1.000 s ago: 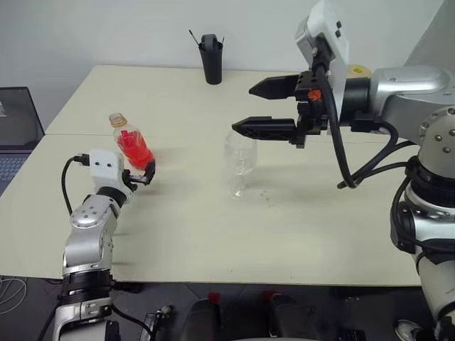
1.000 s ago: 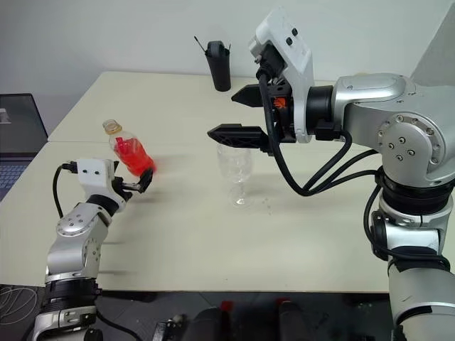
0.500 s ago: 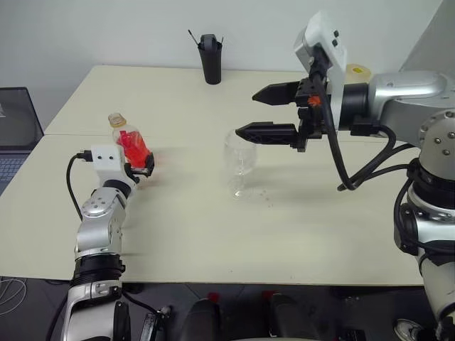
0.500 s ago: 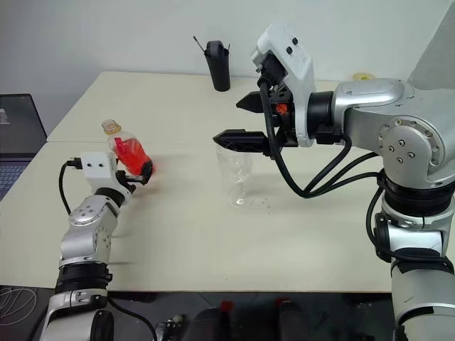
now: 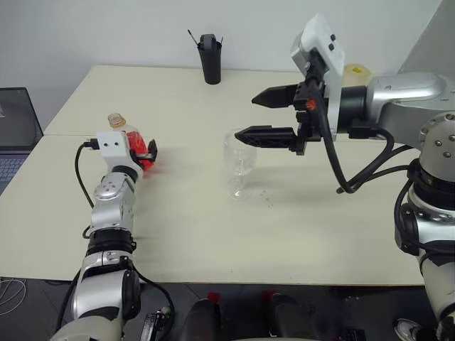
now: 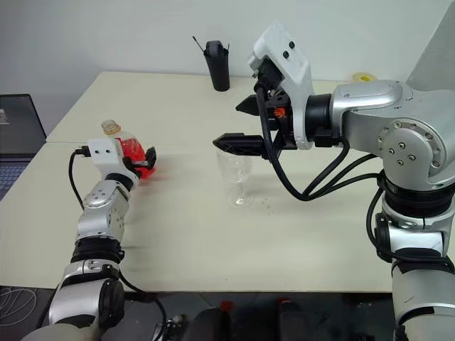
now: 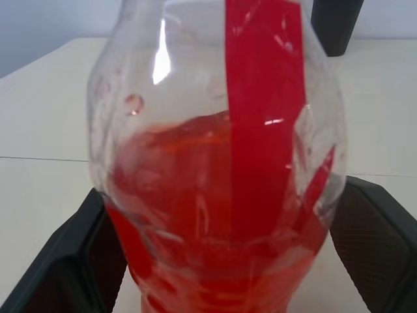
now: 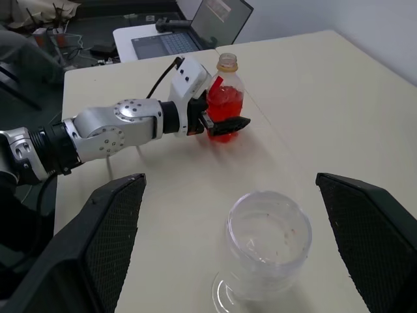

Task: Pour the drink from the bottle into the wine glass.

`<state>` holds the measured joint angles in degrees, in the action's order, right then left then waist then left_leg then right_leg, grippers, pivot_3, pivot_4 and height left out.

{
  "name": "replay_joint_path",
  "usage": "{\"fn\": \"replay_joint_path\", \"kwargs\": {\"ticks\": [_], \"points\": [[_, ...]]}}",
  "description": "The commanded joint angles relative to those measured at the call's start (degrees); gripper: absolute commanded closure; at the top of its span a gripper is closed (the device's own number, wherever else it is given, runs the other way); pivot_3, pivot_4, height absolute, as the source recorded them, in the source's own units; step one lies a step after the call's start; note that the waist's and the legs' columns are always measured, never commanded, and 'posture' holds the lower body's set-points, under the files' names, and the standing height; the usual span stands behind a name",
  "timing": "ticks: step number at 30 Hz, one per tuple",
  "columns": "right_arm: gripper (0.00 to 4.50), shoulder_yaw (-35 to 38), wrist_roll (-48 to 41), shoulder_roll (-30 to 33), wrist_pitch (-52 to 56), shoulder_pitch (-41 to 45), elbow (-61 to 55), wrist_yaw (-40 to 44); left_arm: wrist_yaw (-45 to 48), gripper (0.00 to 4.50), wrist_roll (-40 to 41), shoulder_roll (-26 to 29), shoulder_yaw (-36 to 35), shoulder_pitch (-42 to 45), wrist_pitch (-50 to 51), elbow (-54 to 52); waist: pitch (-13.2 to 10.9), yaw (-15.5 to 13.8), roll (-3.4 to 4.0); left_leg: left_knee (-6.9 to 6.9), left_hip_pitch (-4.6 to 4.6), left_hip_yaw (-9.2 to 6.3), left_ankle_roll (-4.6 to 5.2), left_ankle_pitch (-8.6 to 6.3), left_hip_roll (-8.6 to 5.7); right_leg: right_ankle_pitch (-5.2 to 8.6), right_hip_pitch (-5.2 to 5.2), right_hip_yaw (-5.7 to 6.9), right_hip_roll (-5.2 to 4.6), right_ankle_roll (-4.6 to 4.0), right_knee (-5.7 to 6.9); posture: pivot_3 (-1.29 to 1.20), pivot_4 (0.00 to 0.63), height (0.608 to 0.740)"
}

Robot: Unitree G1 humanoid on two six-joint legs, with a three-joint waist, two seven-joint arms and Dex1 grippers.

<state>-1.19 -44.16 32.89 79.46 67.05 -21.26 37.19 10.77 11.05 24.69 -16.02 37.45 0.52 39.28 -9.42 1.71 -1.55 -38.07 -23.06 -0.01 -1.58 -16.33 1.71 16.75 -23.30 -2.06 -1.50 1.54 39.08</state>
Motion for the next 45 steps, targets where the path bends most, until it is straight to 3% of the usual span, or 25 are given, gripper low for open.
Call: {"fn": "replay_joint_path", "kwargs": {"ticks": [1, 9, 13, 16, 22, 25, 29, 34, 37, 45], "points": [[0.00, 1.39, -0.80, 0.80, 0.32, 1.51, -1.63, -0.72, 0.22, 0.39, -0.47, 0.07, -0.22, 1.52, -3.39, 0.90, 0.00, -0.01, 0.00, 0.00, 0.00, 0.00, 0.00, 0.00, 0.00, 0.00, 0.00, 0.00, 0.00, 0.00, 0.00, 0.00, 0.150, 0.740], [0.00, 2.40, 0.36, 1.25, 0.49, 2.22, -1.32, -3.01, 1.53, 2.59, -0.32, 0.58, -0.03, 2.24, -4.69, 2.79, 0.00, -0.05, 0.00, 0.00, -0.01, -0.01, 0.00, 0.00, -0.01, 0.00, 0.00, -0.01, -0.01, 0.00, 0.00, 0.00, 0.150, 0.740], [0.00, 3.09, 2.60, 2.48, -3.84, 0.27, -1.88, -4.25, 3.51, 3.15, -0.37, 0.99, 0.43, 3.52, -4.99, 3.71, 0.01, -0.06, -0.01, 0.00, -0.01, -0.01, 0.00, 0.00, -0.01, 0.00, 0.00, 0.01, -0.01, 0.00, 0.00, 0.00, 0.150, 0.740], [0.00, 5.88, 5.94, 5.10, -15.13, -16.93, -9.59, -2.67, 9.03, 3.26, 0.93, 0.53, 2.12, 4.31, -3.72, 0.03, 0.52, -0.72, -0.85, 0.06, -0.09, -0.19, -0.01, 0.00, 0.00, 0.01, 0.06, 0.20, 0.06, 0.01, -0.13, 0.00, 0.150, 0.740], [0.00, 15.86, 3.21, 1.45, -27.10, -33.95, -18.73, -3.19, 15.53, 3.26, 0.00, 2.55, 4.74, 5.47, -2.31, -5.39, 0.18, -0.75, -0.40, -0.77, -1.26, -0.13, -0.22, 0.15, -0.05, -0.09, -0.87, 0.17, 0.11, 0.17, 0.31, 0.00, 0.150, 0.740], [0.00, 20.50, 0.04, -0.97, -28.59, -44.35, -20.72, -3.68, 18.16, 3.26, -2.32, 4.33, 7.33, 7.16, -3.64, -7.55, 0.21, -0.67, -0.45, -0.78, -1.23, -0.26, -0.21, 0.14, -0.05, -0.09, -0.78, 0.22, 0.25, 0.17, 0.32, 0.00, 0.150, 0.740], [0.00, 20.95, -0.65, -2.87, -33.26, -54.43, -23.65, -3.50, 20.08, 3.26, -5.85, 5.77, 10.70, 9.69, -7.47, -8.43, 0.15, -0.63, -0.35, -0.76, -1.12, -0.09, -0.04, 0.05, -0.05, -0.08, -0.78, 0.20, 0.30, 0.17, 0.37, 0.00, 0.150, 0.740], [0.00, 17.20, 6.30, -6.96, -43.91, -61.55, -24.54, -5.44, 21.35, 3.34, -9.88, 6.52, 13.95, 13.81, -13.21, -6.96, 0.15, -0.39, -0.35, -0.75, -0.99, 0.02, -0.02, 0.03, -0.12, -0.08, -0.76, 0.13, 0.37, 0.18, 0.42, 0.00, 0.150, 0.740], [0.00, 16.50, 4.45, -8.40, -45.72, -64.94, -24.49, -5.03, 21.54, 3.37, -11.89, 6.58, 15.39, 15.90, -16.59, -5.29, 0.15, -0.25, -0.34, -0.75, -0.95, 0.09, -0.04, 0.04, -0.12, -0.08, -0.76, 0.09, 0.39, 0.18, 0.44, 0.00, 0.150, 0.740], [0.00, 13.23, 7.18, -6.27, -51.74, -69.71, -26.13, -2.95, 21.91, 3.37, -15.62, 6.98, 17.78, 17.35, -23.91, -2.77, 0.15, -0.15, -0.34, -0.75, -0.88, 0.09, -0.03, 0.04, -0.12, -0.08, -0.74, 0.08, 0.41, 0.18, 0.47, 0.00, 0.150, 0.740]]}}
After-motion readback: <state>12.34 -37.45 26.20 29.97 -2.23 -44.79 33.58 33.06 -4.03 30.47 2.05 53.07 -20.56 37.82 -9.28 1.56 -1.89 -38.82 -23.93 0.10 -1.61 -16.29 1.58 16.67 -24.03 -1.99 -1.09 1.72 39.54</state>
